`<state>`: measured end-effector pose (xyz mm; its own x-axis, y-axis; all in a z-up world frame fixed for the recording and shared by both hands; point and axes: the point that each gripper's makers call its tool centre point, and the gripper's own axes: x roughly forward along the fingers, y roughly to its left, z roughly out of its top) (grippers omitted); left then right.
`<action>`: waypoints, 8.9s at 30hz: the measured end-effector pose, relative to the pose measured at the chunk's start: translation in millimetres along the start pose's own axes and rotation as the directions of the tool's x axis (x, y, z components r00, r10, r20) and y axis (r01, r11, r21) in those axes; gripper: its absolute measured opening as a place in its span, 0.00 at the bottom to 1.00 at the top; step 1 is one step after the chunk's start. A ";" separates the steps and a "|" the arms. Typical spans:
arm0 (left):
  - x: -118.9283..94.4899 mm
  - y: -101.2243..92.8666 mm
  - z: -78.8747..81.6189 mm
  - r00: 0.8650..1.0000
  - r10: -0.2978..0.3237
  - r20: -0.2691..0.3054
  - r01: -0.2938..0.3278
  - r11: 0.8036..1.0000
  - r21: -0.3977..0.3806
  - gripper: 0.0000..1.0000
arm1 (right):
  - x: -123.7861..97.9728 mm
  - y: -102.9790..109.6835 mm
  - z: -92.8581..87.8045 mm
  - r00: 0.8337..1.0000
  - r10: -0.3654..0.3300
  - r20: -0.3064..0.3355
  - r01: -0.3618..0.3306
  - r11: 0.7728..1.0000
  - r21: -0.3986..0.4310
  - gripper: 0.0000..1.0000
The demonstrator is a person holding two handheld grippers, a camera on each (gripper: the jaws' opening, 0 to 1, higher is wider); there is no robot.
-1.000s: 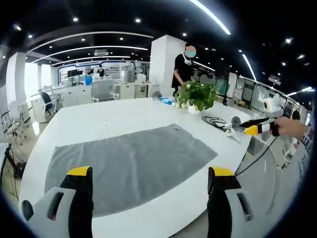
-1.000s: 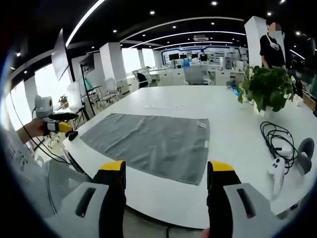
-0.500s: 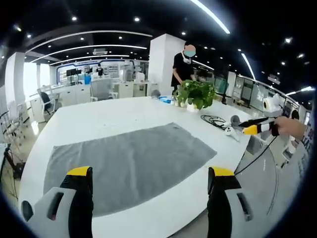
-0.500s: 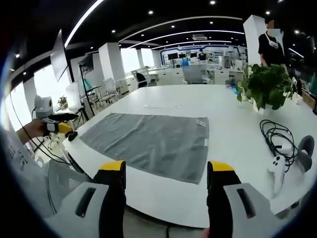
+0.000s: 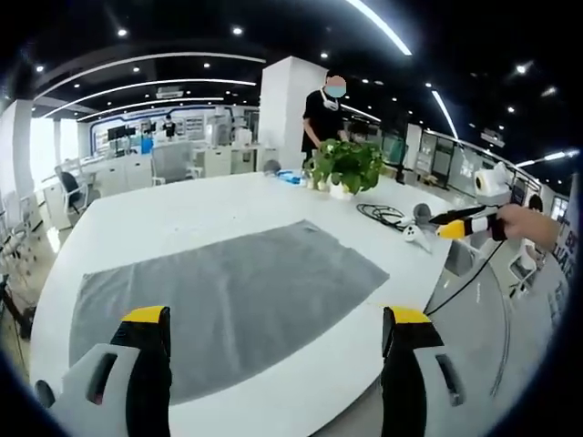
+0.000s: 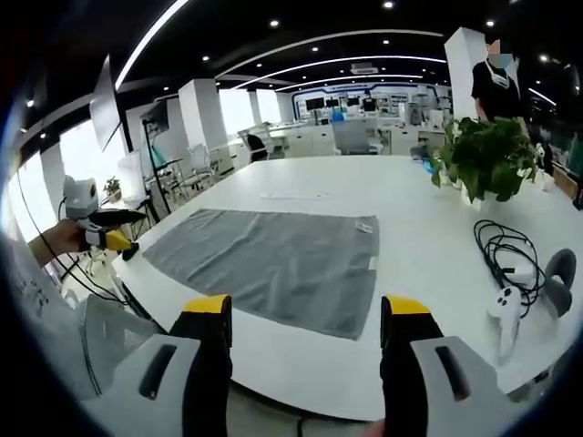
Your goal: Fold the towel on the table until its edges align and the towel forms a compact rectangular stack.
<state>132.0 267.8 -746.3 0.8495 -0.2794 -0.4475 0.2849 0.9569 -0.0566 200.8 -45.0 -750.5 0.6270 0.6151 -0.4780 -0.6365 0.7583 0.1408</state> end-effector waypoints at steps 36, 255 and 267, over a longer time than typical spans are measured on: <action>86.6 -127.4 28.9 0.967 -0.245 -0.066 0.253 0.950 0.182 0.95 | 26.1 -57.6 39.8 0.998 0.062 -0.002 -0.062 0.993 -0.097 0.64; 183.6 -216.1 60.2 0.899 -0.437 0.004 0.407 0.840 0.357 0.05 | 261.5 -89.8 151.0 0.991 0.136 0.013 -0.136 0.987 0.080 0.00; 152.1 -185.2 77.1 0.920 -0.386 0.067 0.339 0.871 0.355 0.05 | 262.3 -43.8 182.6 0.980 0.189 0.066 -0.193 0.980 0.052 0.00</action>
<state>242.6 41.9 -735.1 0.7018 -0.6313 -0.3301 0.6938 0.7109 0.1153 475.2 122.6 -723.7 0.5234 0.7603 -0.3847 -0.7211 0.6357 0.2754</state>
